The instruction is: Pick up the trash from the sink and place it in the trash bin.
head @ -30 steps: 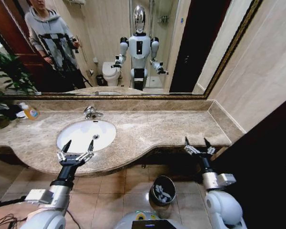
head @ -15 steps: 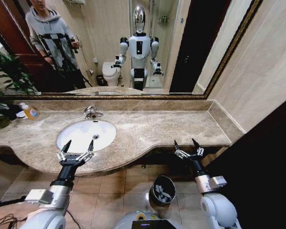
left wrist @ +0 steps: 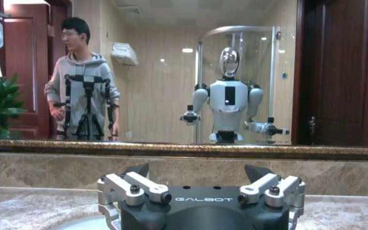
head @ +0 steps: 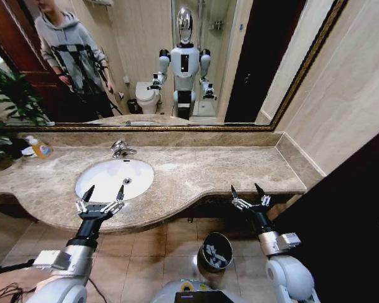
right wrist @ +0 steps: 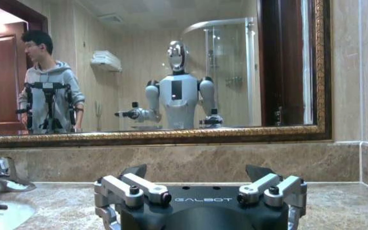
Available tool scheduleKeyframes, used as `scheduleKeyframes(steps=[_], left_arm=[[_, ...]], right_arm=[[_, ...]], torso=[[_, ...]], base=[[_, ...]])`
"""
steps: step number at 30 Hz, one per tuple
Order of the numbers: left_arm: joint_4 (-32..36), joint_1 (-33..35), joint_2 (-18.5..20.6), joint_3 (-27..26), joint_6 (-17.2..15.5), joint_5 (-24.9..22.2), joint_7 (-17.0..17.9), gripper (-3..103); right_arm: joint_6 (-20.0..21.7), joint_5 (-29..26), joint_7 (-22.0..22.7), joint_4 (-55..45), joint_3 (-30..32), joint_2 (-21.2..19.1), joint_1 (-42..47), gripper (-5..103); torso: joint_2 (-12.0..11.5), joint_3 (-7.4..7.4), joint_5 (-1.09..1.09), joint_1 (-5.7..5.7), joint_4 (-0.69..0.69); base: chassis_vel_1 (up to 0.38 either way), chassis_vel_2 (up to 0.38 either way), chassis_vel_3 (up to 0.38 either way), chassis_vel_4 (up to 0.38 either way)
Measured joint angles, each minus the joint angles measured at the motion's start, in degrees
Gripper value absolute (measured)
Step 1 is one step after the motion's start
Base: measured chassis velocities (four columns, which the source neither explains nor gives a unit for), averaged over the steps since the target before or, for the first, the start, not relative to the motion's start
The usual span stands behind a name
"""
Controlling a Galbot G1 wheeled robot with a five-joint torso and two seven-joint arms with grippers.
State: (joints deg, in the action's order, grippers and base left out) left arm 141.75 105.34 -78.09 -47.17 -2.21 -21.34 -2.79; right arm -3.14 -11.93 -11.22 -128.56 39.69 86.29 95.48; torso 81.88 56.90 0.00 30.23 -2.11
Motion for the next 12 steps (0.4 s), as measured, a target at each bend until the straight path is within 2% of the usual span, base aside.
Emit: scheduleKeyframes(steps=[12], left_arm=[[0.0,0.0,0.0,0.0,0.0,0.0,0.0,100]], right_arm=[[0.0,0.0,0.0,0.0,0.0,0.0,0.0,100]], torso=[[0.0,0.0,0.0,0.0,0.0]], base=[[0.0,0.0,0.0,0.0]])
